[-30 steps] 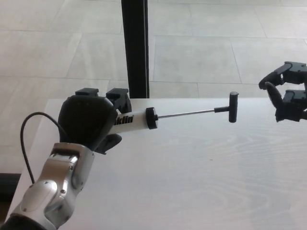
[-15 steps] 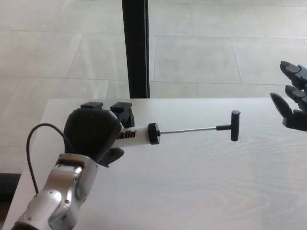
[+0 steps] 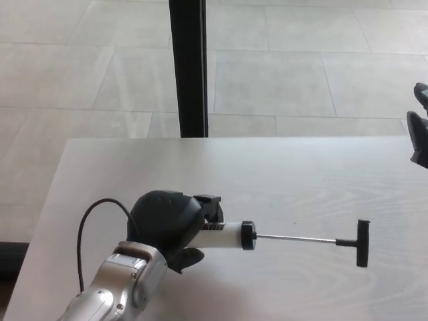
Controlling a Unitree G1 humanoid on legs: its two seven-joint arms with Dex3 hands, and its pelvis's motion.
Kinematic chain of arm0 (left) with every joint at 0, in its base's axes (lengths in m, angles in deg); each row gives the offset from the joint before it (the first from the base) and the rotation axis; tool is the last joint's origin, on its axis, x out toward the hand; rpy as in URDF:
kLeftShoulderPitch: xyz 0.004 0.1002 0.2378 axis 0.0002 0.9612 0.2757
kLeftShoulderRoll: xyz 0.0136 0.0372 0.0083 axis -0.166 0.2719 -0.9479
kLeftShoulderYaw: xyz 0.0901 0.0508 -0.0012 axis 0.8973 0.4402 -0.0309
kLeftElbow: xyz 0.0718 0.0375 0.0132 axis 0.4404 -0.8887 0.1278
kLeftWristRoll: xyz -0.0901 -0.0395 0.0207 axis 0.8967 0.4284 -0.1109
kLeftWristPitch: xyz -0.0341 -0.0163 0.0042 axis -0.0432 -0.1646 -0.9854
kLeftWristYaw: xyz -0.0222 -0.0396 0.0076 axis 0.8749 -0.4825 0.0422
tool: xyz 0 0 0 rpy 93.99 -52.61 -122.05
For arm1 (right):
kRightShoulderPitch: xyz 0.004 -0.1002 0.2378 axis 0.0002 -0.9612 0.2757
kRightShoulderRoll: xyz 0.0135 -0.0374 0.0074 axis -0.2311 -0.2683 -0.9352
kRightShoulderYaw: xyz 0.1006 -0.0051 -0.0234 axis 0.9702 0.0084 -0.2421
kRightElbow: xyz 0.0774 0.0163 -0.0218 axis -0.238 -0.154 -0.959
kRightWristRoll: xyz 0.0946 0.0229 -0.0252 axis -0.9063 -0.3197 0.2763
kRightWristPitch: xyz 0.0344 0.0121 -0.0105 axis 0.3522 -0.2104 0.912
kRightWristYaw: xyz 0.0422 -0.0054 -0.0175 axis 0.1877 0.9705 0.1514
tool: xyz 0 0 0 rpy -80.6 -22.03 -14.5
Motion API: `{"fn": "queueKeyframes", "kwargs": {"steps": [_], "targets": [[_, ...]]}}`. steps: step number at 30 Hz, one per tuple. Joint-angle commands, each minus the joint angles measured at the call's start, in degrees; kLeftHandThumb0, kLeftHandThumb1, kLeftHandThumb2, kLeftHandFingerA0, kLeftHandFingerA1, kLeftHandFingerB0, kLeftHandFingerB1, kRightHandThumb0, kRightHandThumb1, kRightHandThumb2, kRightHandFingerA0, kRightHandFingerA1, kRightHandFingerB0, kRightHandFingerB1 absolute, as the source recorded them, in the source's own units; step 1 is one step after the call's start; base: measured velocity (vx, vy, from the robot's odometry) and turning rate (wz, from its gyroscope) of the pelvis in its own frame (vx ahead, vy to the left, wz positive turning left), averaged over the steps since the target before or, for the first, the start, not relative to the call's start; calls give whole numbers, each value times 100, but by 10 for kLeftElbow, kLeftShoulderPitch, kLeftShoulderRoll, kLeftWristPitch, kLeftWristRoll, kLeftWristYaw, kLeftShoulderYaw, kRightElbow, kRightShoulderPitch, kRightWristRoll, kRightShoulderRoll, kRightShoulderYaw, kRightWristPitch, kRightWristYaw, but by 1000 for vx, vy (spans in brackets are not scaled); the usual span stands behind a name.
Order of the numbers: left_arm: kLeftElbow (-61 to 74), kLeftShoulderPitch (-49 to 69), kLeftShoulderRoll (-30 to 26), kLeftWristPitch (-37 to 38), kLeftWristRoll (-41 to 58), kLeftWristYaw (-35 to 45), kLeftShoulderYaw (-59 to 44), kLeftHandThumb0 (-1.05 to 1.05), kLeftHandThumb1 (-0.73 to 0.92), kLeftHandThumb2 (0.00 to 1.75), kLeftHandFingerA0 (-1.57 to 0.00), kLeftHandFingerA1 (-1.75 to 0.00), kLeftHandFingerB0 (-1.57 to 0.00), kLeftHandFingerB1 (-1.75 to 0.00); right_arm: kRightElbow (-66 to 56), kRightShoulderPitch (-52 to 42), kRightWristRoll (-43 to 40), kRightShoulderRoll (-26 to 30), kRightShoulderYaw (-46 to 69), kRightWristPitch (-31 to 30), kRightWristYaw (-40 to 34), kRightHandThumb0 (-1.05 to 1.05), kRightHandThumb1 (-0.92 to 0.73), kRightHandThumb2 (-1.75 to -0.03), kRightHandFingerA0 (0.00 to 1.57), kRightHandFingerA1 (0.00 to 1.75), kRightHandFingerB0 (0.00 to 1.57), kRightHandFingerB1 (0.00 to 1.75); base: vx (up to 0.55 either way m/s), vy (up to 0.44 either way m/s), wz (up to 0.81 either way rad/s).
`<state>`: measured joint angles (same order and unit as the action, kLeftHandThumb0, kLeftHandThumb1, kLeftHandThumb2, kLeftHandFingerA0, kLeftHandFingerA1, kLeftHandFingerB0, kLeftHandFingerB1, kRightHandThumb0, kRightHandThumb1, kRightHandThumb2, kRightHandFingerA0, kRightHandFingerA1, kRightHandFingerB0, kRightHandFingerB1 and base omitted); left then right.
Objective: The robot uses its left hand to lift the air pump kept on the middle of the desk and use the right hand to pull out the handle
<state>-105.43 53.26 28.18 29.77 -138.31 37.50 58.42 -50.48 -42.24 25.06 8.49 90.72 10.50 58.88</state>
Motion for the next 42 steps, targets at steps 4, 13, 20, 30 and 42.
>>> {"fn": "queueKeyframes", "kwargs": {"steps": [4, 13, 20, 30, 42], "targets": [[28, -38, -8, -128, 38, 388, 52, -40, 73, 61, -31, -57, -27, -38, 7, 20, -24, -14, 30, -24, -42, -86, -91, -68, 0, 0, 0, 9, 0, 0, 0], [35, -61, -33, -125, 23, 458, 62, -54, 74, 63, -15, -50, -24, -33, 9, 25, -24, -11, 27, -20, -35, -104, -83, -115, 0, 13, 0, 0, 0, 0, 0], [85, -43, -75, -50, 44, 403, 27, -55, 72, 62, 0, -41, -19, -36, 13, 26, -22, 0, 28, -15, -28, -100, -82, -114, 0, 13, 0, 1, 0, 0, 0], [157, -12, -51, -67, 458, 443, -301, -92, 78, 70, 0, 0, 0, 0, 19, 17, -26, 43, 66, -12, -29, -98, -78, -115, 0, 12, 0, 4, 0, 0, 0], [-35, -43, -131, -107, 674, 369, -716, -99, 68, 103, 0, -13, 0, 0, 131, -35, -82, 221, 219, 77, 24, -89, -73, -114, 0, 13, 0, 12, 0, 0, 0]]}}
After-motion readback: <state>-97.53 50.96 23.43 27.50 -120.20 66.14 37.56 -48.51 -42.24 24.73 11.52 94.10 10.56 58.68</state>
